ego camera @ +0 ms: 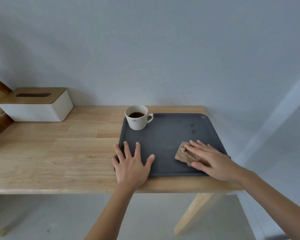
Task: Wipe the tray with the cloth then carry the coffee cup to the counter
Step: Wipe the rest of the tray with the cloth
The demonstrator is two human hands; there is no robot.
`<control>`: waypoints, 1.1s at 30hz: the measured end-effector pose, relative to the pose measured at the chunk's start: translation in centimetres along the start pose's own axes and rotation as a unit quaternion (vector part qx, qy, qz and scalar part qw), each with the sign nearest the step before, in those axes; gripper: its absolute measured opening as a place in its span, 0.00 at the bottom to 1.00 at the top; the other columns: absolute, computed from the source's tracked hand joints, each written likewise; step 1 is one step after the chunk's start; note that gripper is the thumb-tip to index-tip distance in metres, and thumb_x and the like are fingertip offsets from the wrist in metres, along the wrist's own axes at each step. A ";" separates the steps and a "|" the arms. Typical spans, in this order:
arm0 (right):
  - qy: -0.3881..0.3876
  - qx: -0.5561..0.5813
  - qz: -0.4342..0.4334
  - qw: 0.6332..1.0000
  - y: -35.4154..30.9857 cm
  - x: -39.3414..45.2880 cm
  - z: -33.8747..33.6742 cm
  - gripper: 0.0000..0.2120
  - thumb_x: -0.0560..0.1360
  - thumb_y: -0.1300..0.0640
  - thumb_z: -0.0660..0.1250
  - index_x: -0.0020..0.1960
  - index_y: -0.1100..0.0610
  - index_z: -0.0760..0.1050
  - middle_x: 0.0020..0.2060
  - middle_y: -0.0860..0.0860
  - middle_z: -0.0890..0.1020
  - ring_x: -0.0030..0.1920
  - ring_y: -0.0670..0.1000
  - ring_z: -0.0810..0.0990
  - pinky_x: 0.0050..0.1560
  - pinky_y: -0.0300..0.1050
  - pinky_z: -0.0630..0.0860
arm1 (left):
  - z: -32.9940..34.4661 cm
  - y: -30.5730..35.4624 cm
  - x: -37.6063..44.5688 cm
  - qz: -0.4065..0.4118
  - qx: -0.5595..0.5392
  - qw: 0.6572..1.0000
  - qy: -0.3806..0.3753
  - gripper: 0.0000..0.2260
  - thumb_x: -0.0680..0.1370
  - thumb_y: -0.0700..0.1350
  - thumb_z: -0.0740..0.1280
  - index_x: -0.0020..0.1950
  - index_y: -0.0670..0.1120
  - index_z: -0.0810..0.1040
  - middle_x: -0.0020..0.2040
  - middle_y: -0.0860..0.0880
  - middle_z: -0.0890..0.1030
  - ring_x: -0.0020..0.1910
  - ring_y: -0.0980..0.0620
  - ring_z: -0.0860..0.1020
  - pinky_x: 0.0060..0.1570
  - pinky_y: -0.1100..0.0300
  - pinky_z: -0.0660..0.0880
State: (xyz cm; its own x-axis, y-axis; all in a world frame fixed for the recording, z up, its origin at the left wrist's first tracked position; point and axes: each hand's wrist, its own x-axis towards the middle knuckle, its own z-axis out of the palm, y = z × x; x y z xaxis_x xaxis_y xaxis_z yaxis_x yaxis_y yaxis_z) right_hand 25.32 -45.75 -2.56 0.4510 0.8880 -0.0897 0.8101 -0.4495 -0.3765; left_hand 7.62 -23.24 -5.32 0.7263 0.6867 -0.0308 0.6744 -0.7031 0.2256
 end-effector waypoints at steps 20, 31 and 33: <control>0.013 -0.121 0.025 0.992 1.1 17.3 -0.8 0.27 0.80 0.37 0.43 0.77 0.39 0.46 0.79 0.49 0.48 0.79 0.54 0.40 0.75 0.62 0.40 | 0.7 -0.7 0.4 0.014 0.030 0.999 -0.020 0.44 0.67 0.78 0.39 0.78 0.57 0.45 0.81 0.49 0.45 0.77 0.39 0.36 0.72 0.41 0.50; -0.003 -0.105 0.002 0.994 -2.1 8.5 2.1 0.27 0.81 0.41 0.43 0.77 0.42 0.39 0.78 0.45 0.41 0.78 0.48 0.38 0.76 0.49 0.43 | 0.6 -0.3 0.7 -0.005 0.027 0.999 -0.021 0.42 0.69 0.76 0.41 0.78 0.56 0.45 0.81 0.48 0.46 0.77 0.39 0.38 0.71 0.40 0.52; 0.003 -0.103 -0.008 0.995 -2.1 5.1 2.5 0.27 0.81 0.41 0.44 0.77 0.42 0.38 0.77 0.43 0.40 0.76 0.45 0.36 0.75 0.46 0.41 | 0.6 -0.2 0.6 -0.002 0.025 0.999 -0.022 0.42 0.69 0.76 0.42 0.78 0.56 0.45 0.81 0.48 0.46 0.77 0.39 0.38 0.71 0.40 0.53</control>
State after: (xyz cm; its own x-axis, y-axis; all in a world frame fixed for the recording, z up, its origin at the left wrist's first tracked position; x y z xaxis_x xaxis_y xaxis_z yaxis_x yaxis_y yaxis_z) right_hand 24.94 -40.04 -4.53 0.4392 0.8948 -0.0802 0.8764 -0.4464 -0.1807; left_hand 8.01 -22.81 -5.97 0.7284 0.6811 -0.0738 0.6817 -0.7099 0.1771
